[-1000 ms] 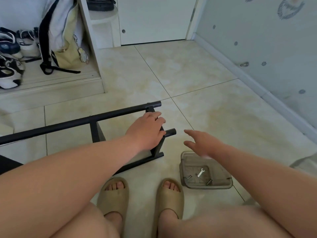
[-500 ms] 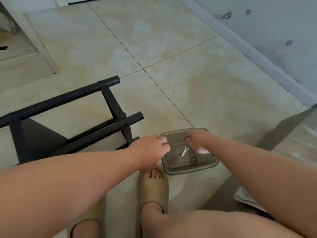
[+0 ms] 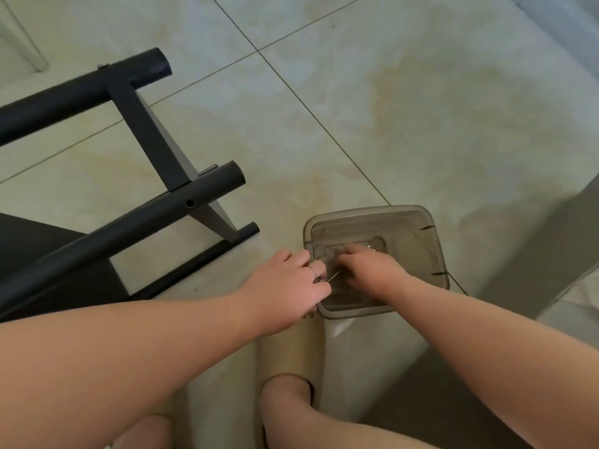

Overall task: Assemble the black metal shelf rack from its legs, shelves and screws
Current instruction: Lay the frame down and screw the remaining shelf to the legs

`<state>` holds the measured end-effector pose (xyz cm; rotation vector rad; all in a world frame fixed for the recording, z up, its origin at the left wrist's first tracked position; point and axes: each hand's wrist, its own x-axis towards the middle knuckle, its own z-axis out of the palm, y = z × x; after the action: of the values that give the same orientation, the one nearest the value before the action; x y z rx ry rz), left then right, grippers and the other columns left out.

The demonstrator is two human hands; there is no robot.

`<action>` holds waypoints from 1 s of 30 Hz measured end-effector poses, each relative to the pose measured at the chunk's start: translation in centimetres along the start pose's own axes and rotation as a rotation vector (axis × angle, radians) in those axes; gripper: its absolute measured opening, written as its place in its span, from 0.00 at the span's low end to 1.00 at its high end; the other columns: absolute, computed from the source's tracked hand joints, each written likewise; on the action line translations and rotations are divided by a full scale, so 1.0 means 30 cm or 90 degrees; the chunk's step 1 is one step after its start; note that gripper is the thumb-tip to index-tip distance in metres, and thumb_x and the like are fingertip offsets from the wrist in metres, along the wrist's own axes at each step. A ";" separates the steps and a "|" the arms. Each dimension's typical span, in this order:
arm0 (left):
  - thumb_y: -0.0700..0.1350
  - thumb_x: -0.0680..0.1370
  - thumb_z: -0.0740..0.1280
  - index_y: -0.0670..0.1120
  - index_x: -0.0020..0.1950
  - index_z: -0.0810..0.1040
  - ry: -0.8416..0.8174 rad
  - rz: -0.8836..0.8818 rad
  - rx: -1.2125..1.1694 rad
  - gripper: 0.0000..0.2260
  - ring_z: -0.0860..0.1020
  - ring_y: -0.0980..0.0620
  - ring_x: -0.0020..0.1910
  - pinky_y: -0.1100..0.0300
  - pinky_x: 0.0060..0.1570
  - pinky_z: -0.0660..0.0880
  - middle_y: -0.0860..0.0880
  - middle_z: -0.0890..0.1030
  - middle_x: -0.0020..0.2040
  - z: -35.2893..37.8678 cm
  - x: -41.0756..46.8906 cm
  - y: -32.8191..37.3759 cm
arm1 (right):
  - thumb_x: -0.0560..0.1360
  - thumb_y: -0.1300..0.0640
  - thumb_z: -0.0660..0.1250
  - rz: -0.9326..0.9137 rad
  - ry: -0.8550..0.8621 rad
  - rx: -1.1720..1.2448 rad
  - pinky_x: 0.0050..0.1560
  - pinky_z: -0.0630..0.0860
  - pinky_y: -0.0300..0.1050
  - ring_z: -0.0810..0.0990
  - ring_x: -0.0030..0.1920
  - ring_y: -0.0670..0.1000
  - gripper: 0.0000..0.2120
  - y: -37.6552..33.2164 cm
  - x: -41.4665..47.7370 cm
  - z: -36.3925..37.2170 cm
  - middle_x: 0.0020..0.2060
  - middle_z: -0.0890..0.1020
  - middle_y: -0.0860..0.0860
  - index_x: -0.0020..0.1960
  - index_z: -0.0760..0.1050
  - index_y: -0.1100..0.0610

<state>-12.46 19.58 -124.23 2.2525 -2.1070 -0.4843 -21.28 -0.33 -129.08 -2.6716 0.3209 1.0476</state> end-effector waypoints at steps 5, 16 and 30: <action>0.51 0.80 0.63 0.51 0.60 0.76 0.015 -0.007 -0.013 0.10 0.70 0.44 0.57 0.50 0.50 0.66 0.48 0.75 0.64 0.007 -0.007 0.004 | 0.79 0.58 0.64 -0.034 0.015 -0.061 0.46 0.70 0.49 0.76 0.60 0.60 0.16 -0.001 0.042 0.015 0.61 0.73 0.55 0.66 0.72 0.54; 0.52 0.81 0.63 0.52 0.64 0.74 -0.036 -0.030 -0.012 0.13 0.70 0.45 0.61 0.51 0.51 0.65 0.49 0.72 0.69 -0.016 -0.001 0.007 | 0.76 0.61 0.63 0.063 0.050 0.136 0.49 0.77 0.50 0.79 0.51 0.60 0.02 -0.016 -0.017 -0.035 0.50 0.81 0.57 0.47 0.73 0.55; 0.51 0.83 0.57 0.51 0.53 0.67 0.036 -0.198 -0.163 0.04 0.75 0.47 0.44 0.51 0.42 0.73 0.53 0.73 0.43 -0.519 -0.216 -0.007 | 0.75 0.59 0.73 0.047 0.331 0.496 0.28 0.70 0.39 0.75 0.27 0.46 0.07 -0.272 -0.364 -0.500 0.27 0.77 0.46 0.40 0.78 0.52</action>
<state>-8.82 22.89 -108.10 2.4105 -1.5694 -0.6498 -17.22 3.92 -109.67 -2.1513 0.7470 0.1367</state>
